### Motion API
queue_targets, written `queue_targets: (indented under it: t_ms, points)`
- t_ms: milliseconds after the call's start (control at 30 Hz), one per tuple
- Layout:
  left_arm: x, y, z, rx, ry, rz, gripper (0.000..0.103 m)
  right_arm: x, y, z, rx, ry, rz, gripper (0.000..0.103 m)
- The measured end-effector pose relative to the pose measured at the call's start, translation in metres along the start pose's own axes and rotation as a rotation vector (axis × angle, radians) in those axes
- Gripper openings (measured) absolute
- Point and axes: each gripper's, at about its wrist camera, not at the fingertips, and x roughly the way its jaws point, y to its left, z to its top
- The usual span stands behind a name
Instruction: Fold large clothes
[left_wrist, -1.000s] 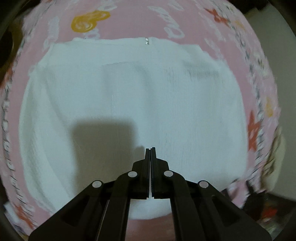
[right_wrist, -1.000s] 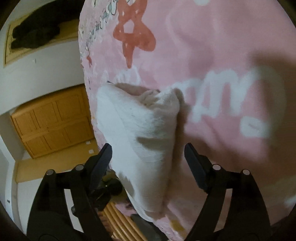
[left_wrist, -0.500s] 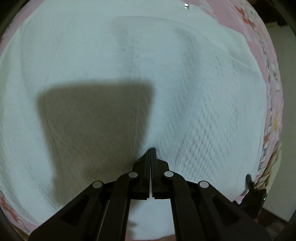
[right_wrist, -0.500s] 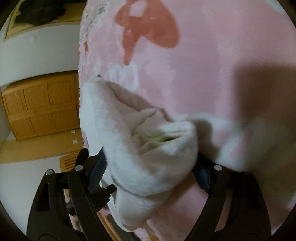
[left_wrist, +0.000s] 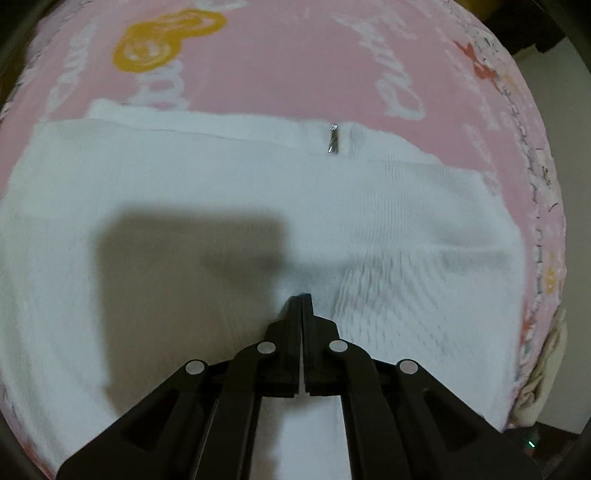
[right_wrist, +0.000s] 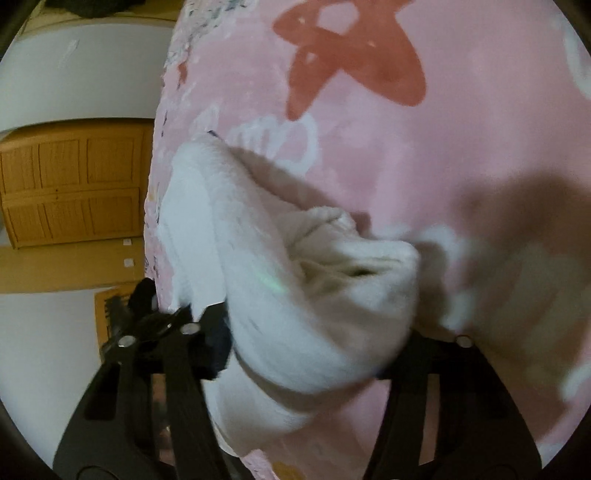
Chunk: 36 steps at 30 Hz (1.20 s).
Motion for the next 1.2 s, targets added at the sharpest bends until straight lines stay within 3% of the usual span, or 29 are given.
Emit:
queue_targets:
  t_ms: [167, 233, 267, 333, 400, 467, 500, 567, 600, 700, 833, 967, 1200]
  points:
    - [-0.049, -0.006, -0.032, -0.016, -0.045, -0.057, 0.001, -0.011, 0.016, -0.003, -0.032, -0.004, -0.011, 0.041]
    - [-0.064, 0.001, -0.061, -0.047, 0.001, -0.078, 0.001, -0.010, 0.021, -0.004, -0.035, -0.008, -0.014, 0.041]
    - [-0.064, 0.005, -0.076, -0.074, 0.033, -0.107, 0.001, -0.008, 0.019, -0.003, -0.033, -0.006, -0.024, 0.041]
    - [-0.059, 0.008, -0.099, -0.099, 0.072, -0.121, 0.001, 0.002, 0.008, 0.002, 0.033, 0.007, -0.031, 0.055]
    - [-0.035, 0.008, -0.117, -0.101, 0.126, -0.109, 0.001, 0.010, -0.002, 0.008, 0.115, 0.002, -0.026, 0.059]
    - [-0.015, 0.015, -0.121, -0.124, 0.120, -0.120, 0.002, 0.015, -0.007, 0.009, 0.134, -0.019, -0.028, 0.058]
    - [-0.009, 0.016, -0.118, -0.130, 0.117, -0.125, 0.002, 0.014, -0.005, 0.007, 0.125, -0.030, -0.033, 0.055]
    - [-0.007, 0.018, -0.112, -0.142, 0.112, -0.137, 0.002, 0.008, 0.001, 0.003, 0.086, -0.038, -0.017, 0.033]
    - [-0.009, 0.020, -0.114, -0.138, 0.110, -0.137, 0.002, 0.004, 0.009, 0.001, 0.058, -0.033, -0.001, 0.028]
    - [-0.019, 0.017, -0.115, -0.102, 0.098, -0.116, 0.001, -0.011, 0.047, -0.006, -0.059, -0.029, 0.016, 0.024]
    - [-0.048, 0.029, -0.110, -0.175, 0.064, -0.137, 0.001, -0.014, 0.107, -0.020, -0.218, -0.003, 0.045, 0.023]
    - [-0.083, 0.047, -0.099, -0.183, 0.007, -0.032, 0.001, -0.006, 0.162, -0.037, -0.353, 0.025, 0.068, 0.022]
    - [-0.101, 0.090, -0.090, -0.121, 0.006, 0.107, 0.001, 0.018, 0.230, -0.076, -0.548, 0.127, 0.116, 0.022]
